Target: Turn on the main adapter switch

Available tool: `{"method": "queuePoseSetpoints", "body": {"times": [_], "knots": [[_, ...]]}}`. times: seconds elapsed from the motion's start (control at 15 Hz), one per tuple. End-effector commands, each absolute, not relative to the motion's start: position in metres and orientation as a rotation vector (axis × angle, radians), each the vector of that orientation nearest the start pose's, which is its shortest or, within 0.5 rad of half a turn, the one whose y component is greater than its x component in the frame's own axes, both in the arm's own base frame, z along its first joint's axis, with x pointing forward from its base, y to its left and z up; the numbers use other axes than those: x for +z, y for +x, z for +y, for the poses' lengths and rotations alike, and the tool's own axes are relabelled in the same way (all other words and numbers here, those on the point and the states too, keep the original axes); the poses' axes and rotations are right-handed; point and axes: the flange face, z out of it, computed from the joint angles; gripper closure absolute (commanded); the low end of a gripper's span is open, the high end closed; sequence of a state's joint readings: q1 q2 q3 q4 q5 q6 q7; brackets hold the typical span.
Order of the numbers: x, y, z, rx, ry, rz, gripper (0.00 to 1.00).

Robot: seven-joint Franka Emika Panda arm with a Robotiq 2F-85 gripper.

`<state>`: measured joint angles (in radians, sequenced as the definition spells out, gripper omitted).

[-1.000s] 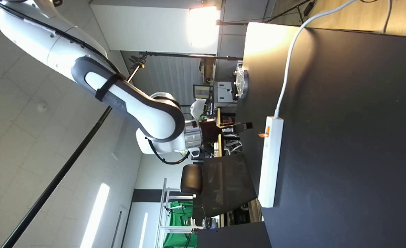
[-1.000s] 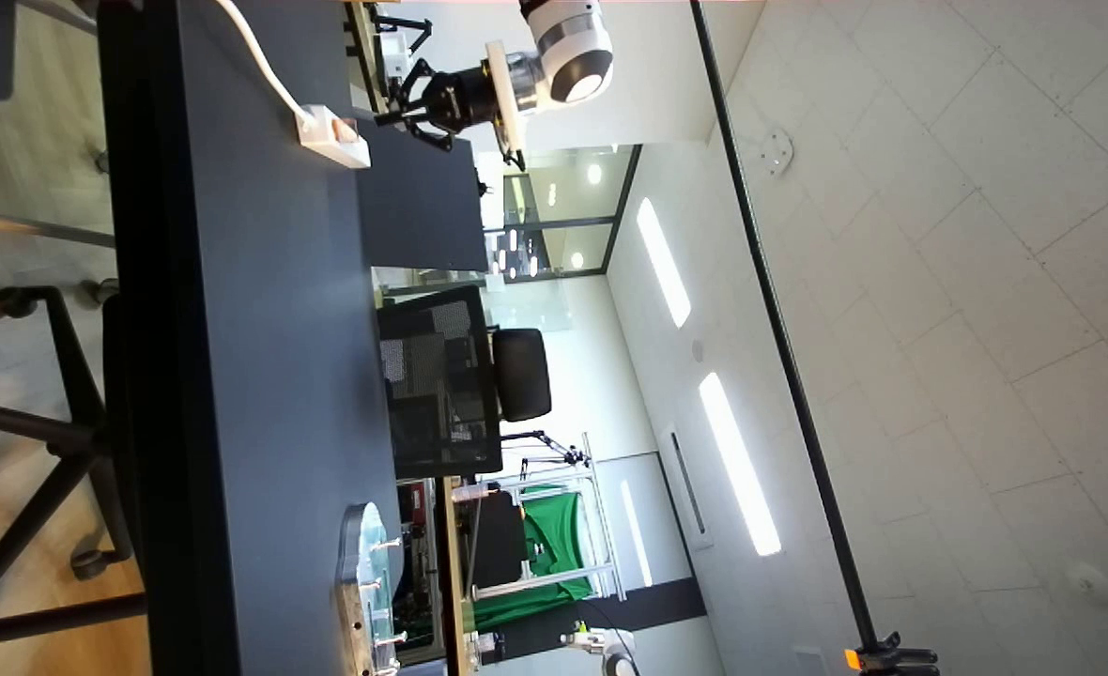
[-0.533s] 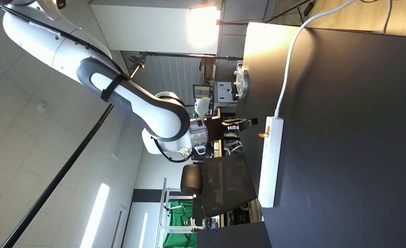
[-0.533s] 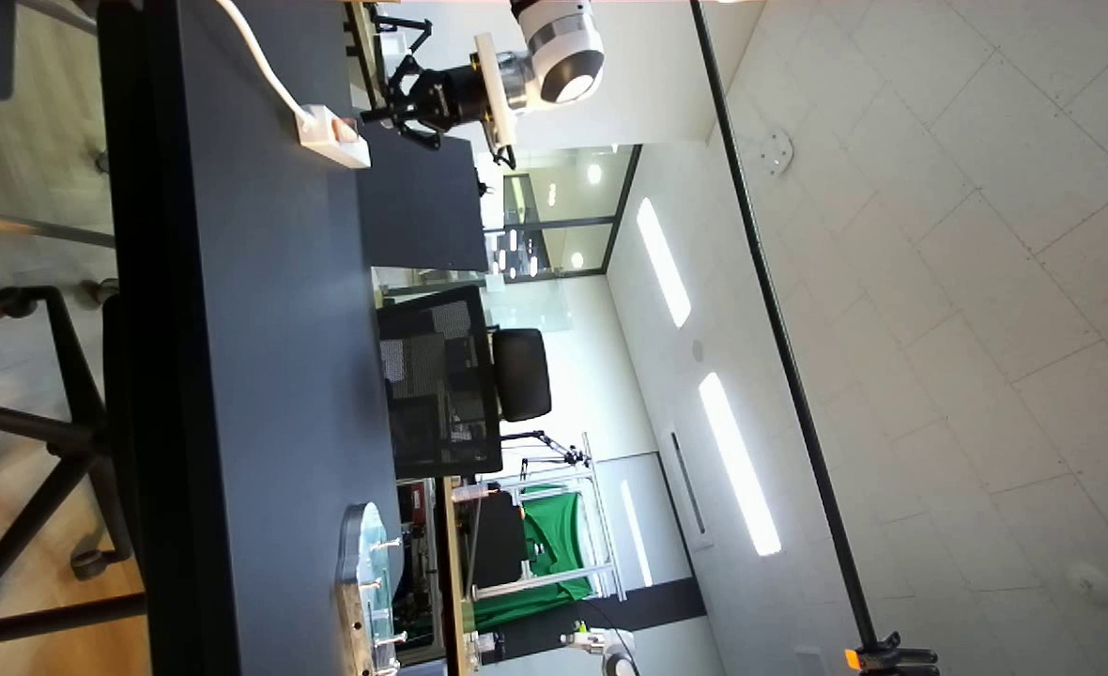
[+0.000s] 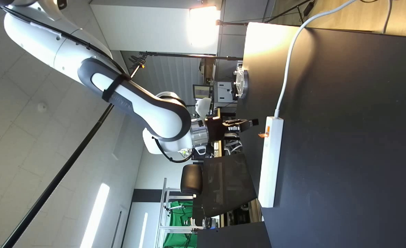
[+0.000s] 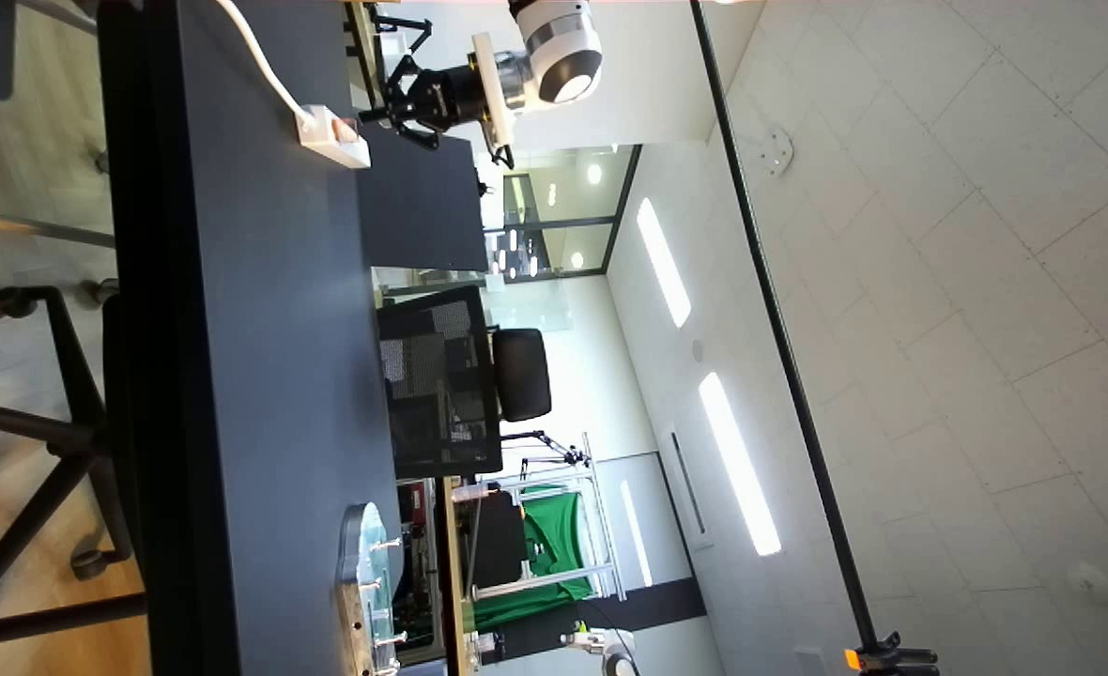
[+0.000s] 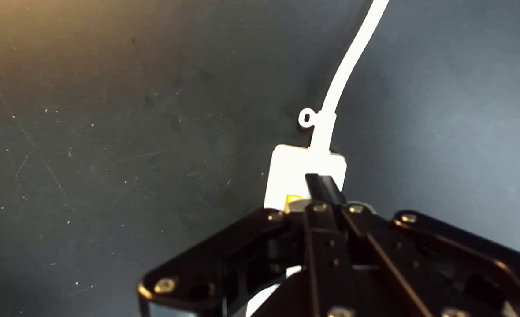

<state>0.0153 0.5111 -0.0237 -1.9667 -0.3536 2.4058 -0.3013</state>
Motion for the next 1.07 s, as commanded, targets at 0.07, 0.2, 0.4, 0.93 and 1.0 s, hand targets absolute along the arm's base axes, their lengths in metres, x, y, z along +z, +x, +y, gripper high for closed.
{"method": "queuePoseSetpoints", "body": {"times": [0.07, 0.2, 0.4, 0.93, 1.0], "knots": [[0.194, 0.612, -0.007, 0.075, -3.268, -0.838, 1.00], [0.188, 0.615, -0.009, 0.018, -3.270, -0.790, 1.00], [0.181, 0.617, -0.012, -0.029, -3.280, -0.743, 1.00], [0.169, 0.618, -0.016, -0.068, -3.285, -0.654, 1.00], [0.167, 0.617, -0.016, -0.069, -3.283, -0.646, 1.00]]}}
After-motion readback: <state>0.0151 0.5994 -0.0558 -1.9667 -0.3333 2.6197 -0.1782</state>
